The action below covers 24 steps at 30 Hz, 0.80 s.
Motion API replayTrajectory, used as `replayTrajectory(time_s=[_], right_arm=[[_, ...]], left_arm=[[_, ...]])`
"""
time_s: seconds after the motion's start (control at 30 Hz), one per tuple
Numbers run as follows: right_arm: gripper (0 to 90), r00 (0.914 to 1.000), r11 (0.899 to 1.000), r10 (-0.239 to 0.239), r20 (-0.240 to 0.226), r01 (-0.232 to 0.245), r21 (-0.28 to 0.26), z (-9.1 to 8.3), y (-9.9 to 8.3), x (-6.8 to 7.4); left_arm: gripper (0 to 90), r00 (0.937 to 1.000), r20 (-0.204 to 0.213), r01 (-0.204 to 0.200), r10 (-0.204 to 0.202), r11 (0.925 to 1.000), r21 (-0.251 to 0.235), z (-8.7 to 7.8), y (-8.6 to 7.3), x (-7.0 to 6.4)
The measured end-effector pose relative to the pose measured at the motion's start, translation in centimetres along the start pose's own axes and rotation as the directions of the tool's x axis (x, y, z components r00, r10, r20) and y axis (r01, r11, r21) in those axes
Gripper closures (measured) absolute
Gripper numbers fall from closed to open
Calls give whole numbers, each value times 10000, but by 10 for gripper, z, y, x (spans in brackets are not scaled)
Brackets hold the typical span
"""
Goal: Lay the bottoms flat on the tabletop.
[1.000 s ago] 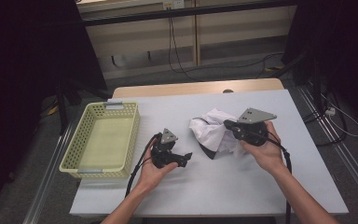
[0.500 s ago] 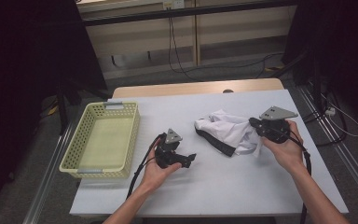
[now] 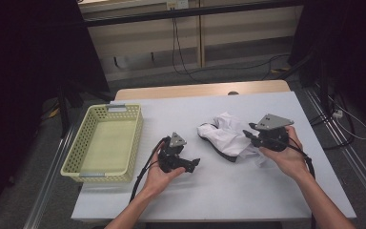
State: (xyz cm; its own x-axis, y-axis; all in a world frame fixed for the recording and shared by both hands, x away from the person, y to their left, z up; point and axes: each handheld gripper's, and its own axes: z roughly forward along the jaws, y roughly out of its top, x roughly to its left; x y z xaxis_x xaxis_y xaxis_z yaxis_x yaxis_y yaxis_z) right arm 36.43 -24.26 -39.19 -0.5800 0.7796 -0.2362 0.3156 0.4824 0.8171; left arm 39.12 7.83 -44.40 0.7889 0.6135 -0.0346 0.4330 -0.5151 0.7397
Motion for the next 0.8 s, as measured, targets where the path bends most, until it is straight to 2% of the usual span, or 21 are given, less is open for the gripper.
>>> replayTrajectory(time_s=[0.1,0.17,0.27,0.33,0.4,0.5,0.53,0.6,0.63,0.7,0.8], right_arm=[[596,9959,9994,-322,-845,313,-116,2,4,19],[590,9887,9989,-468,-1427,467,-37,6,3,32],[590,9764,9960,-779,-2015,849,267,15,-1,50],[590,9680,9925,-995,-2303,1132,467,21,-4,57],[583,9648,9877,-1061,-2406,1302,867,27,-8,62],[578,9654,9774,-1126,-2354,1502,1485,36,-15,65],[584,9669,9743,-1177,-2263,1565,1618,38,-17,65],[598,9684,9758,-1122,-2227,1498,1596,41,-20,64],[621,9679,9756,-1099,-2261,1486,1618,42,-21,64],[722,9677,9734,-1141,-2250,1541,1694,41,-21,64],[837,9614,9752,-1122,-2513,1550,1578,38,-18,64]], left_arm=[[56,10000,-6,12,-12,10000,24,-1,0,1],[56,10000,12,32,-32,10000,47,-1,0,2],[56,10000,11,63,-63,10000,43,0,0,2],[56,10000,15,3,-3,10000,75,-1,0,2],[56,10000,24,6,-7,10000,64,-1,-1,2],[56,10000,4,83,-83,9999,91,0,-1,3],[56,10000,1,77,-77,9999,84,0,-1,3],[56,10000,-3,62,-62,10000,73,0,-1,3],[56,10000,-21,64,-64,10000,71,0,-1,3],[56,10000,-48,76,-75,10000,60,0,-1,2],[56,10000,-57,61,-60,10000,28,1,-1,2]])
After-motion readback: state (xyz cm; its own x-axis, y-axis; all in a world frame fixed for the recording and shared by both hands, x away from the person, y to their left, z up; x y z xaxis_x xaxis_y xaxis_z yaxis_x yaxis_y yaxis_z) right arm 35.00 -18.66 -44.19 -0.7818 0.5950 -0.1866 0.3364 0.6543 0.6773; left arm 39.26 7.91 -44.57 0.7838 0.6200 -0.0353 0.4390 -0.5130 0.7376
